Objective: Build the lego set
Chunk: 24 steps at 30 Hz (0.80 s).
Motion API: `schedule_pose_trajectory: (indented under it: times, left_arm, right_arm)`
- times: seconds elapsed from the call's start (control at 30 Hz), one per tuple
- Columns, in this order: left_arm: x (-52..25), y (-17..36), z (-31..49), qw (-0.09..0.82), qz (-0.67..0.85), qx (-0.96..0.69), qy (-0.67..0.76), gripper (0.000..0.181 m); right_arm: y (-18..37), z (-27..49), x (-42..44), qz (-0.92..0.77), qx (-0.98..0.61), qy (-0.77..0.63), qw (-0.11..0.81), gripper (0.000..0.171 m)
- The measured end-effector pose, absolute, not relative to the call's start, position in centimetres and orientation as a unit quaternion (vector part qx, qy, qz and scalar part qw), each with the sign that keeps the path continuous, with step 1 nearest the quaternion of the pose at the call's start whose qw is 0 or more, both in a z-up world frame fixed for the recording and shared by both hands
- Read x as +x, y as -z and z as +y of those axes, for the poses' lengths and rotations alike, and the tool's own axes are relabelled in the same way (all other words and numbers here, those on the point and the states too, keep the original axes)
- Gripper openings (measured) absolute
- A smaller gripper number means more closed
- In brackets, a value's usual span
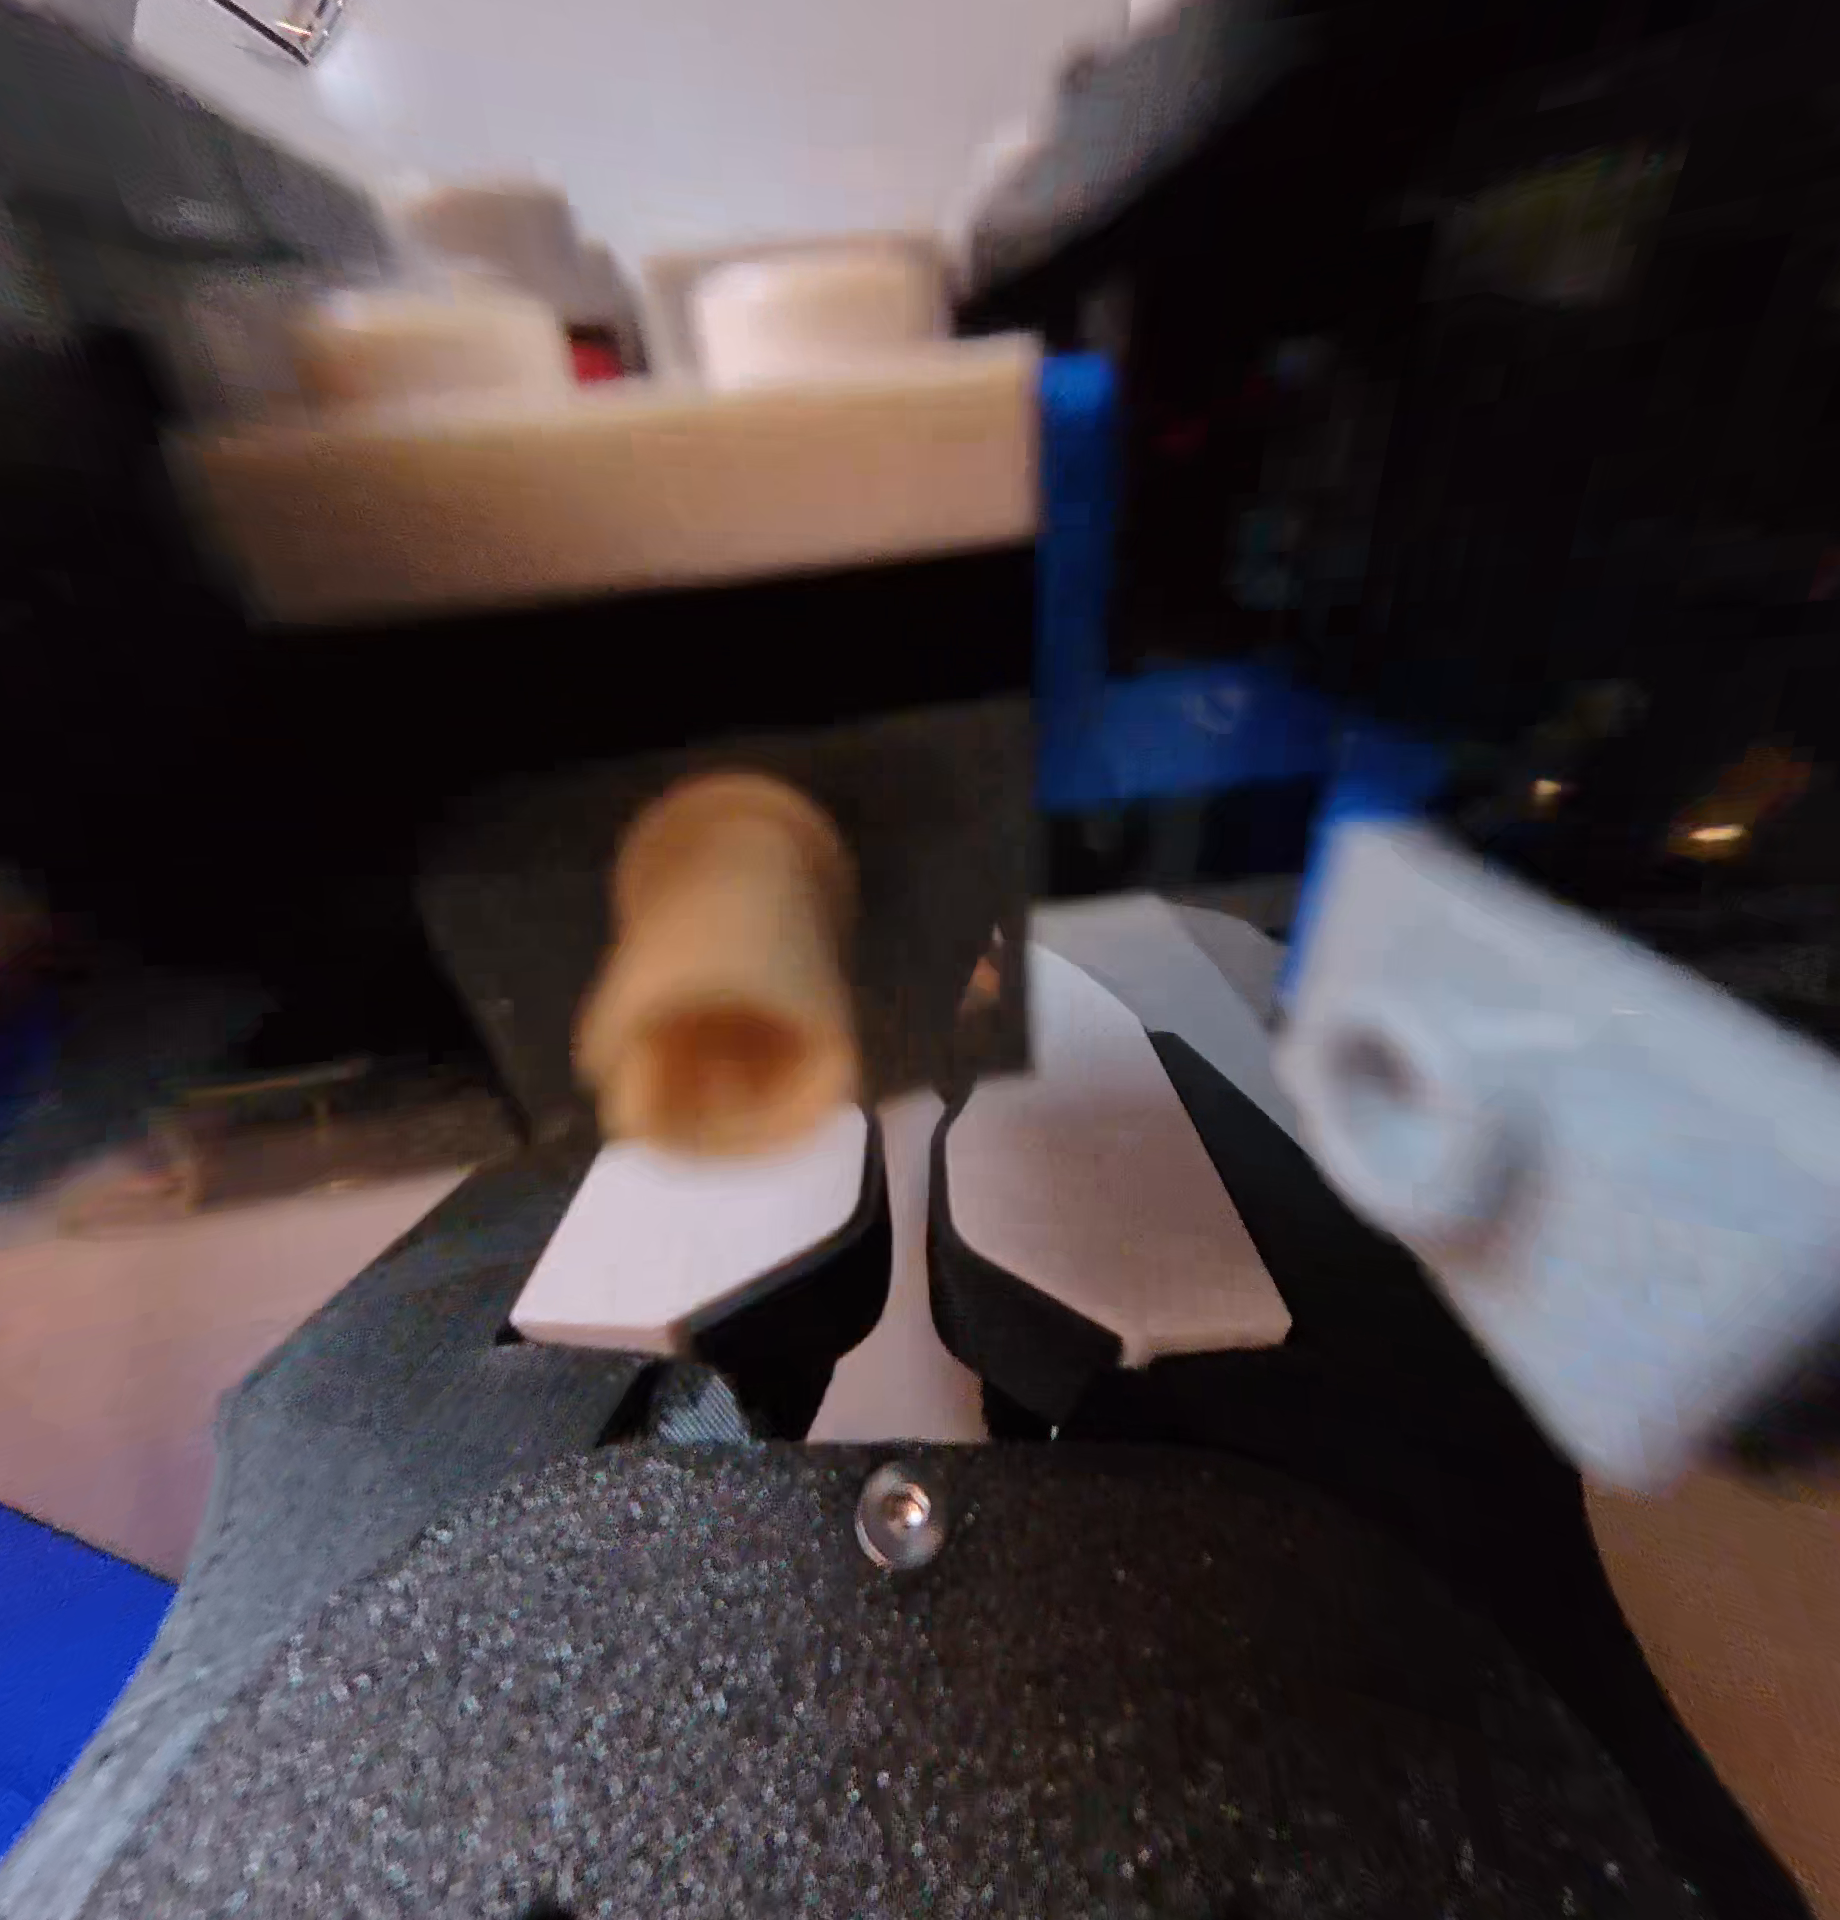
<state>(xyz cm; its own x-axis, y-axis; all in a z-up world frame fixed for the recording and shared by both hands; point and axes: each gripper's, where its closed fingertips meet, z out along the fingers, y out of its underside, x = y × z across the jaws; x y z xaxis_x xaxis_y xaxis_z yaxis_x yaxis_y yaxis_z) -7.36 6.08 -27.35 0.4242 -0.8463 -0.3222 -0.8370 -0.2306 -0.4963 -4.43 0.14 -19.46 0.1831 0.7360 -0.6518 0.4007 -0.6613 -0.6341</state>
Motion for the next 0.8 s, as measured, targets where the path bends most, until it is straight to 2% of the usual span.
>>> schedule_pose_trajectory:
  times: [0.1,0.3,0.8]
  left_arm:
    - [-7.3,27.4,6.1,0.313,0.535,-0.785,0.008,0.0]
    - [-7.2,27.0,6.5,0.327,0.521,-0.788,0.028,0.0]
    - [-7.4,26.7,7.0,0.339,0.514,-0.787,0.036,0.0]
  right_arm:
    - [19.7,0.3,-4.3,-0.344,-0.747,-0.549,0.146,0.08]
    - [20.4,1.7,-2.7,-0.328,-0.765,-0.531,0.157,0.08]
    - [27.1,7.1,2.9,-0.336,-0.898,-0.222,0.175,0.08]
